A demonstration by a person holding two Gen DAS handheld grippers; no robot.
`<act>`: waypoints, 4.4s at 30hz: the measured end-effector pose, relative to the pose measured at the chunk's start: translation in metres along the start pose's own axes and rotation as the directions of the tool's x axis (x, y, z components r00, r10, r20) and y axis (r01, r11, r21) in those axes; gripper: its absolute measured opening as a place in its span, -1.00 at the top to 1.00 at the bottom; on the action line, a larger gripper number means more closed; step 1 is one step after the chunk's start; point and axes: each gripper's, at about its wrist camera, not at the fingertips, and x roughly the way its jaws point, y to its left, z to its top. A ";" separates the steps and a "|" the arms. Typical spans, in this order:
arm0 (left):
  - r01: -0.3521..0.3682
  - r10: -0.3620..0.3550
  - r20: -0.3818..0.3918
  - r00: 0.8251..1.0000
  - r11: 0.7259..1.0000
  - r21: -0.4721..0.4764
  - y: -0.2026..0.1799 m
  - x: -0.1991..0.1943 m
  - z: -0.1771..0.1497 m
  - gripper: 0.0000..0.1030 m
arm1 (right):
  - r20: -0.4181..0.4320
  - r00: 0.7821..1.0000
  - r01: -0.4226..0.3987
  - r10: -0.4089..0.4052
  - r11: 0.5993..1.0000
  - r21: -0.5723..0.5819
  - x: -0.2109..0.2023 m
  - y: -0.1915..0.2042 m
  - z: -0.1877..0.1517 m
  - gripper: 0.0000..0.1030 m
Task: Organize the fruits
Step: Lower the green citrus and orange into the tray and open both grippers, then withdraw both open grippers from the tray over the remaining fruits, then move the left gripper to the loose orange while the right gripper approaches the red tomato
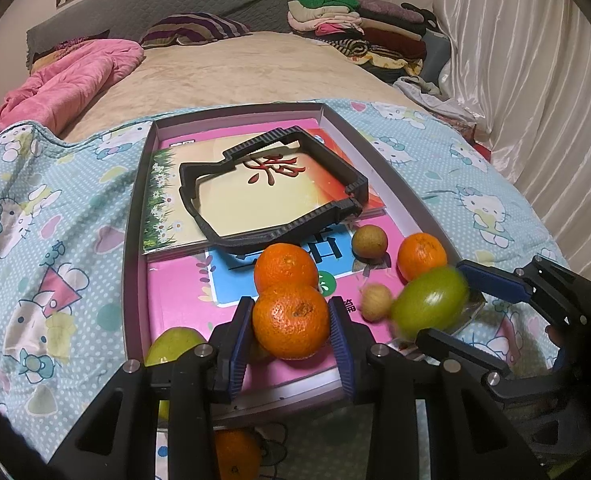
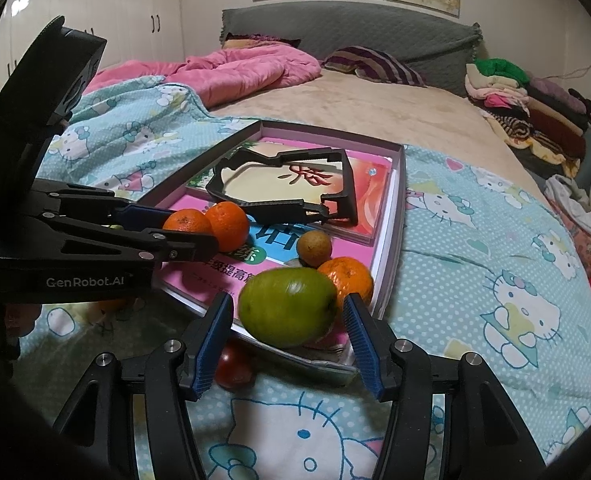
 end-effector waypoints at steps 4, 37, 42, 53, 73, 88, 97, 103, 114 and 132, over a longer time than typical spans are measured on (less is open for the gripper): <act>-0.001 0.001 0.000 1.000 1.000 0.000 0.001 0.001 0.000 0.27 | 0.008 1.000 -0.007 0.007 1.000 0.008 -0.002 -0.002 -0.001 -0.15; 0.019 -0.017 0.040 0.999 0.999 -0.034 0.001 -0.020 -0.005 -0.14 | 0.019 1.000 0.013 -0.014 0.999 0.040 -0.010 -0.006 -0.004 -0.33; 0.024 -0.021 0.065 0.998 0.999 -0.042 -0.002 -0.029 -0.006 -0.28 | 0.030 1.000 0.007 -0.009 0.999 0.050 -0.013 -0.007 -0.004 -0.42; 0.011 -0.006 0.100 0.995 0.999 -0.050 -0.004 -0.045 -0.007 -0.51 | 0.052 0.999 -0.001 -0.002 0.997 0.072 -0.020 -0.009 -0.004 -0.46; -0.016 0.024 0.124 0.992 0.998 -0.067 0.003 -0.066 -0.021 -0.80 | 0.105 0.994 -0.009 0.000 0.996 0.087 -0.041 -0.008 -0.004 -0.54; -0.048 0.054 0.098 0.994 0.997 -0.065 0.015 -0.074 -0.053 -0.80 | 0.090 0.996 -0.018 0.011 0.997 0.071 -0.050 0.008 -0.017 -0.55; -0.060 0.064 0.091 0.994 0.997 -0.054 0.012 -0.081 -0.067 -0.80 | 0.088 0.996 -0.025 0.019 0.997 0.071 -0.058 0.020 -0.029 -0.55; -0.068 0.072 0.082 0.994 0.996 -0.051 0.012 -0.083 -0.075 -0.80 | 0.071 0.997 -0.041 0.036 0.997 0.071 -0.057 0.026 -0.035 -0.55; -0.087 0.091 0.066 0.994 0.995 -0.055 0.015 -0.083 -0.084 -0.80 | 0.046 0.998 -0.045 0.043 0.997 0.060 -0.053 0.033 -0.040 -0.55; -0.096 0.098 0.021 0.995 0.992 -0.078 0.017 -0.077 -0.105 -0.80 | -0.013 0.999 -0.042 0.042 0.998 0.041 -0.044 0.048 -0.052 -0.55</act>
